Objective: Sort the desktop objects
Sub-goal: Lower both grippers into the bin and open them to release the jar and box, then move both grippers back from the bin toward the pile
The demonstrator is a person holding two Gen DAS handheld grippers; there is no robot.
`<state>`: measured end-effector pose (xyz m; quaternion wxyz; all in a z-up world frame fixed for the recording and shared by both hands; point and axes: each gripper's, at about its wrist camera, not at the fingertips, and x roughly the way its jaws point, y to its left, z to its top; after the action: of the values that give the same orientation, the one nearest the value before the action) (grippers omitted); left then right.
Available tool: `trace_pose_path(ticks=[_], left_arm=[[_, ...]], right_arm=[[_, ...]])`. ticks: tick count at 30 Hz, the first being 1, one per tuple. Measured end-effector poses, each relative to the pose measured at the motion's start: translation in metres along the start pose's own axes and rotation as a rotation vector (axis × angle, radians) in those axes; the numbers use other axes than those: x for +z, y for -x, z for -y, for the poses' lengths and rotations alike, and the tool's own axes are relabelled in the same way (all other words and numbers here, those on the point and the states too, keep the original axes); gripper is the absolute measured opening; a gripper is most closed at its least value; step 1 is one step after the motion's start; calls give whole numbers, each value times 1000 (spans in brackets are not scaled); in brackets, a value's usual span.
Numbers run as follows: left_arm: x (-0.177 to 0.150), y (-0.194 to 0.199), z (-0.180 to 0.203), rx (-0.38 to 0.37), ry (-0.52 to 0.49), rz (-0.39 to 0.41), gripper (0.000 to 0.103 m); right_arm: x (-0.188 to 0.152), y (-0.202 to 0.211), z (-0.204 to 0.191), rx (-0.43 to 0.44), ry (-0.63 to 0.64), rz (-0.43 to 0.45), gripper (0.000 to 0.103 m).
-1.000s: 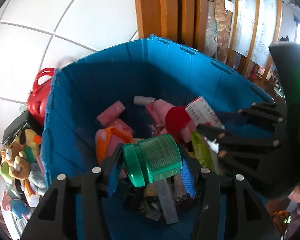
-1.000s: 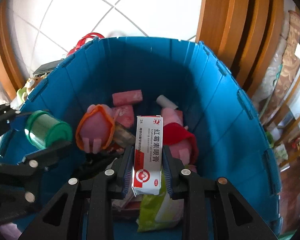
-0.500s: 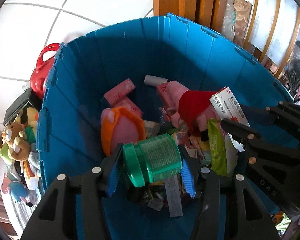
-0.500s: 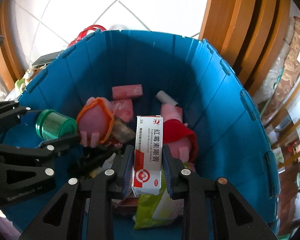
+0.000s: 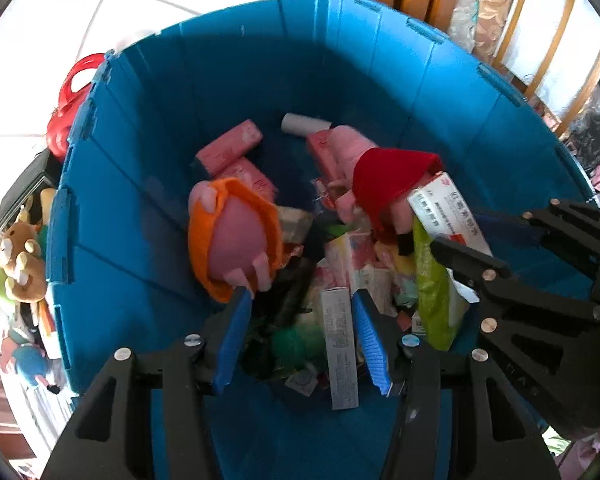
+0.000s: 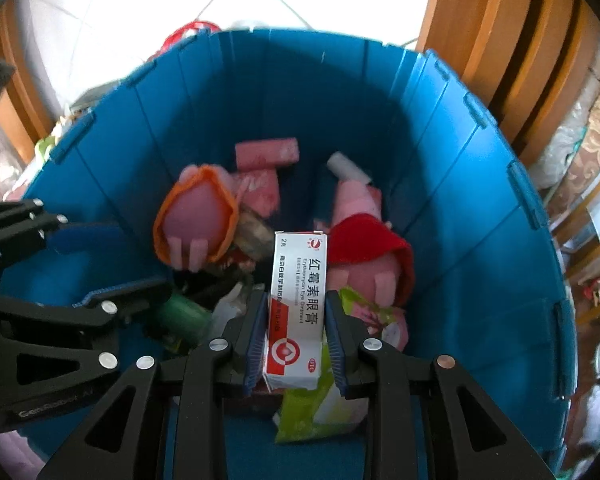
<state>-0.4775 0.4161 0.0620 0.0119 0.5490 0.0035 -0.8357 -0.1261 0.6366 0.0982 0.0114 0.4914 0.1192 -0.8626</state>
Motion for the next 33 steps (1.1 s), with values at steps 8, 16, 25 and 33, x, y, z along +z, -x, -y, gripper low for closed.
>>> trace_pose_path(ticks=[8, 16, 25, 33], left_arm=[[-8, 0, -5, 0, 0, -34, 52], [-15, 5, -5, -5, -10, -32, 52], [-22, 17, -3, -24, -20, -6, 52], [-28, 32, -7, -35, -21, 29, 52]], right_arm=[[2, -6, 0, 7, 9, -40, 42], [3, -9, -1, 14, 24, -57, 57], [3, -8, 0, 8, 19, -51, 66], [4, -5, 3, 29, 7, -38, 81]])
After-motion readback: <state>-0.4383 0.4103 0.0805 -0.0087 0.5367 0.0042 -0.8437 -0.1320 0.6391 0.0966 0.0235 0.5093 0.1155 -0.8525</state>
